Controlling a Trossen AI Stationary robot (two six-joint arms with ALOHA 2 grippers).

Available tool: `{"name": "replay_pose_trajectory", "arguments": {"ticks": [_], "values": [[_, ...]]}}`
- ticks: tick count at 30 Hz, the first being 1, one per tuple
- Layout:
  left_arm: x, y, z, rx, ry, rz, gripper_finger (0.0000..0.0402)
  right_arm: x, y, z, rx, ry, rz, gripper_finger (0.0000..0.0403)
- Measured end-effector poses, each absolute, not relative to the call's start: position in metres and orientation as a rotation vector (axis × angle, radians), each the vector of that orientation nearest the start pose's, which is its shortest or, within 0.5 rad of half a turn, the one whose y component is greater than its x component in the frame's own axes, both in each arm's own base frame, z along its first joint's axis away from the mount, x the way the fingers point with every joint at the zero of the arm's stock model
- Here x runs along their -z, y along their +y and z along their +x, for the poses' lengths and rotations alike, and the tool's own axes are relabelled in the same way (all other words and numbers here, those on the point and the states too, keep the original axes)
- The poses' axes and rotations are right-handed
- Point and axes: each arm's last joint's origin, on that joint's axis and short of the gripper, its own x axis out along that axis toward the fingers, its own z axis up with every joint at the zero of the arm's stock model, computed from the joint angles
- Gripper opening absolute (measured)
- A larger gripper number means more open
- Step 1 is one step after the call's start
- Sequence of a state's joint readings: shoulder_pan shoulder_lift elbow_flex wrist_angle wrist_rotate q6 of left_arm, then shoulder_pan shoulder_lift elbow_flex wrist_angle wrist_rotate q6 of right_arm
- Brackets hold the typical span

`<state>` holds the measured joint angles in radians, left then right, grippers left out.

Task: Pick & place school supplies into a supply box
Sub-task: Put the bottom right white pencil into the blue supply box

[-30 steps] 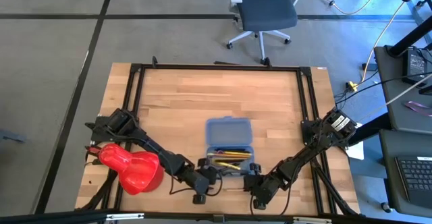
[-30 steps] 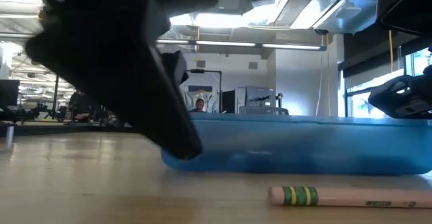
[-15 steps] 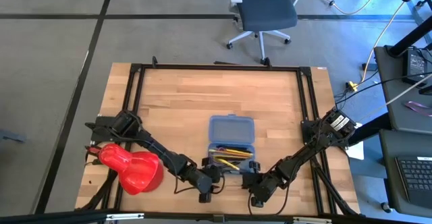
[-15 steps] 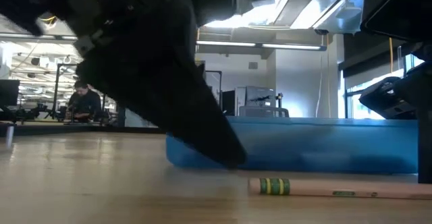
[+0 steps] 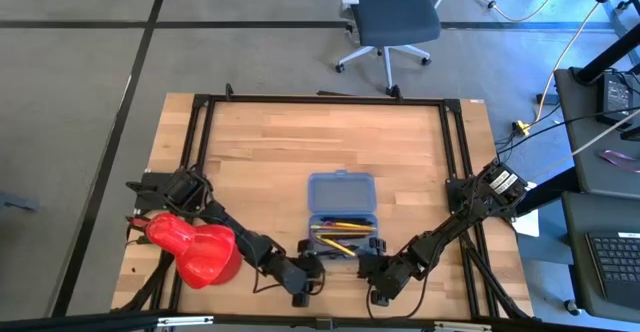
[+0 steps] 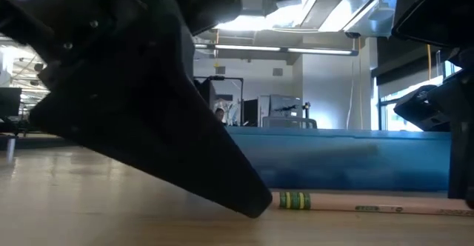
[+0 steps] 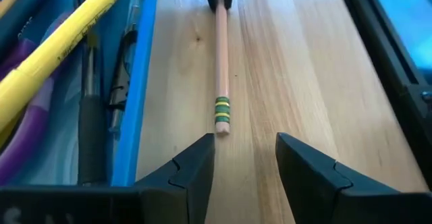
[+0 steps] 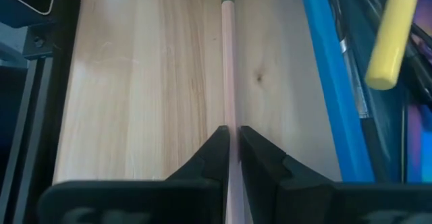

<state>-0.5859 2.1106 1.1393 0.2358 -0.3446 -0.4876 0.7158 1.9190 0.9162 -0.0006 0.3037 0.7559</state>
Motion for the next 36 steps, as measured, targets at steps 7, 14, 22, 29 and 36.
{"name": "replay_pose_trajectory", "arguments": {"ticks": [7, 14, 22, 29, 36], "values": [[-0.085, -0.211, 0.34, 0.004, 0.547, -0.164, 0.0148, -0.097, 0.219, 0.265, -0.008, 0.943, 0.209, 0.0037], [-0.074, -0.205, 0.334, -0.023, 0.486, -0.18, 0.0146, -0.097, 0.217, 0.266, 0.005, 0.941, 0.22, 0.0037], [-0.069, -0.207, 0.334, 0.006, 0.494, -0.168, 0.0146, -0.097, 0.213, 0.269, 0.007, 0.953, 0.24, 0.0037], [-0.067, -0.21, 0.332, 0.05, 0.53, -0.166, 0.0144, -0.097, 0.213, 0.269, 0.0, 0.96, 0.244, 0.0037], [-0.067, -0.212, 0.332, 0.102, 0.55, -0.178, 0.0144, -0.097, 0.212, 0.27, 0.005, 0.959, 0.251, 0.0037]]}}
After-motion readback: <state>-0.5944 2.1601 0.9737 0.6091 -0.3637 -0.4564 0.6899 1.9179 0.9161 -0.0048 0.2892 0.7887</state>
